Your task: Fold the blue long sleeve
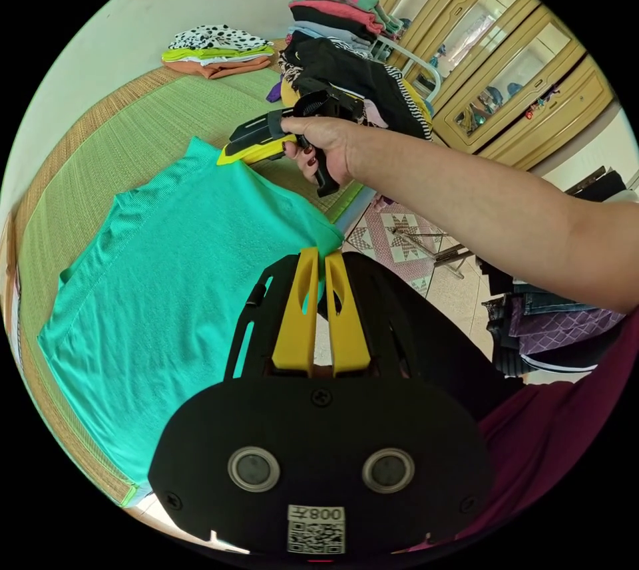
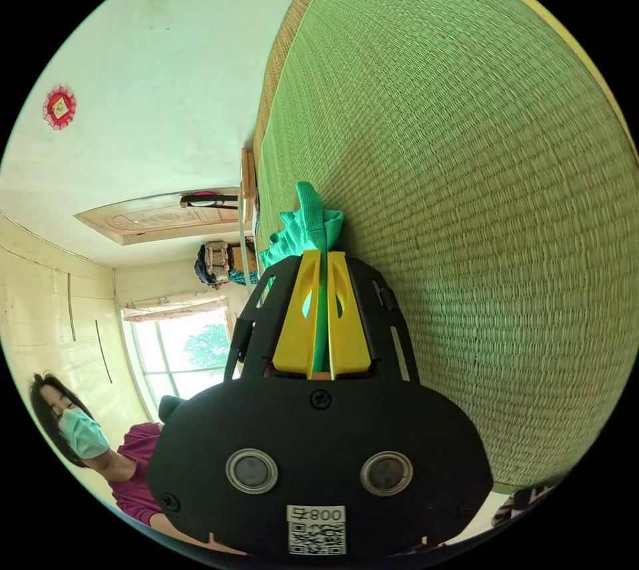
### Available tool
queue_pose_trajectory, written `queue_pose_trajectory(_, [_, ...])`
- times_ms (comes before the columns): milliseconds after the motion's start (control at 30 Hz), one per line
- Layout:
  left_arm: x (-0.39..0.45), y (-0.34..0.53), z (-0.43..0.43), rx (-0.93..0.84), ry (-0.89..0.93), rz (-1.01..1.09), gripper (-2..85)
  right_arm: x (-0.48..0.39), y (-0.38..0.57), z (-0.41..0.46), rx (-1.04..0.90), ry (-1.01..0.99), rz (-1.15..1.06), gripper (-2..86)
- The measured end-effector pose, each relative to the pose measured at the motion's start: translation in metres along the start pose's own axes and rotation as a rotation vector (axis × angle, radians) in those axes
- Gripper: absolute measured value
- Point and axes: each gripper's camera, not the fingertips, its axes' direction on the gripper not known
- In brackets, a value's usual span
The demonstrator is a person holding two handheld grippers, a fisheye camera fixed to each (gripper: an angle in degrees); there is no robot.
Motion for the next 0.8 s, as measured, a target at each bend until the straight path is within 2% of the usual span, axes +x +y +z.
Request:
queue_pose_trajectory(400, [-0.042,0.075,-0.104,0.160,0.104,-0.083,1.0,-0.066,0.033,0.022,0.109,-0.020,-0.056,1.1])
queue_pose_trajectory(800, [-0.131,0.220,-0.258,0.413,0.125,-0.270,1.0,-0.198,0.066,0.120,0.137,-0.068,-0.228,1.2])
